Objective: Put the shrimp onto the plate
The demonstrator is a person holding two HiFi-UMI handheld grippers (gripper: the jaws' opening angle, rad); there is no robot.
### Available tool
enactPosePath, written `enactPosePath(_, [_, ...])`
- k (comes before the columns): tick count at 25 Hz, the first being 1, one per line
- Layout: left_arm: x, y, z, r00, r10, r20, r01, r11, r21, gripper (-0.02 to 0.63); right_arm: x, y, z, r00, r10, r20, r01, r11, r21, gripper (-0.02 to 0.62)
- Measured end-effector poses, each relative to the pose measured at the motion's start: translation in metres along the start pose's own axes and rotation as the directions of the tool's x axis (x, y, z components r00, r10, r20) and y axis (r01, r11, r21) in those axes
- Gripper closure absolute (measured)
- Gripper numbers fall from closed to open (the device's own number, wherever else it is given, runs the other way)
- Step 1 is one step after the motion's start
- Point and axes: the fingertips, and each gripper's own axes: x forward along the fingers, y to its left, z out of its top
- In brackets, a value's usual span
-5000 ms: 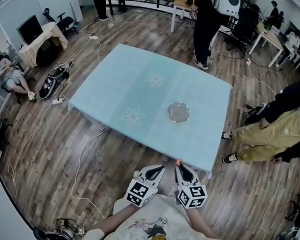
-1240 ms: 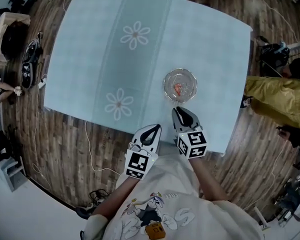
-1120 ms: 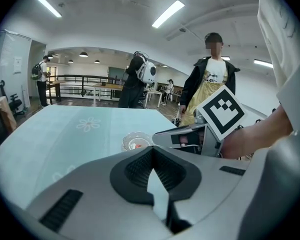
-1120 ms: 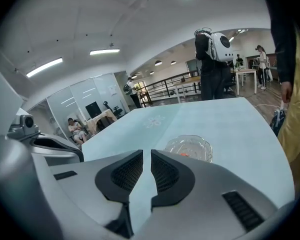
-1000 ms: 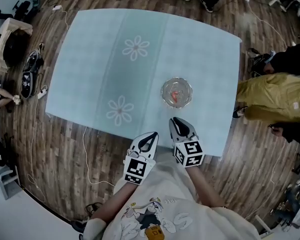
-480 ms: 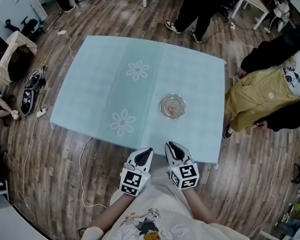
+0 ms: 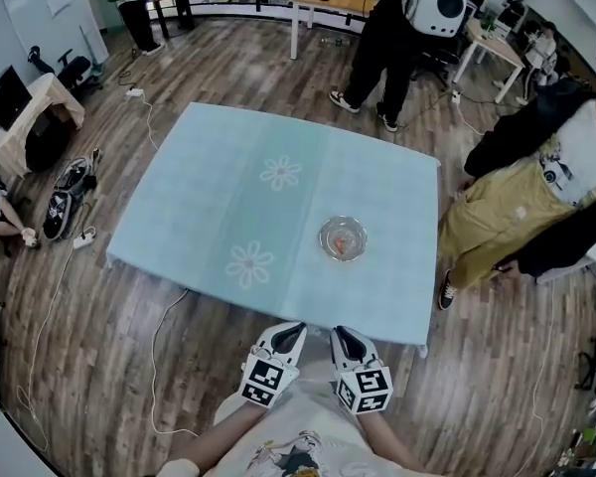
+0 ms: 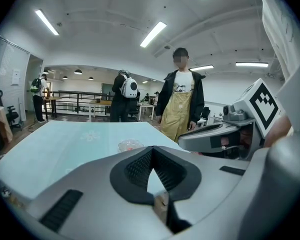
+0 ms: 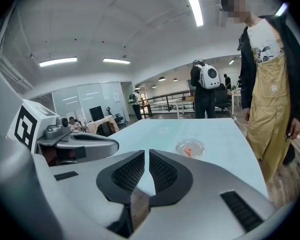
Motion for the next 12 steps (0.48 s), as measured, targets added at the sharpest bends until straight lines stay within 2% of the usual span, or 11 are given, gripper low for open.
enactPosePath(5, [-0.009,-0.006,0.005,1.0,-0.016,0.017,0.016,1.0,0.01,0.609,-0.007,0.009,0.001,1.0,-0.003,0.005,0.003,1.0,-0.002,0.546])
enactPosePath(12, [-0.016,-0.002,0.0,0.999,0.022,0.045,-0.02,0.999,-0.048,0.609,-0.015,0.007,0.0,1.0,-0.014,0.001,0.014,1.0,-0.011,0.546])
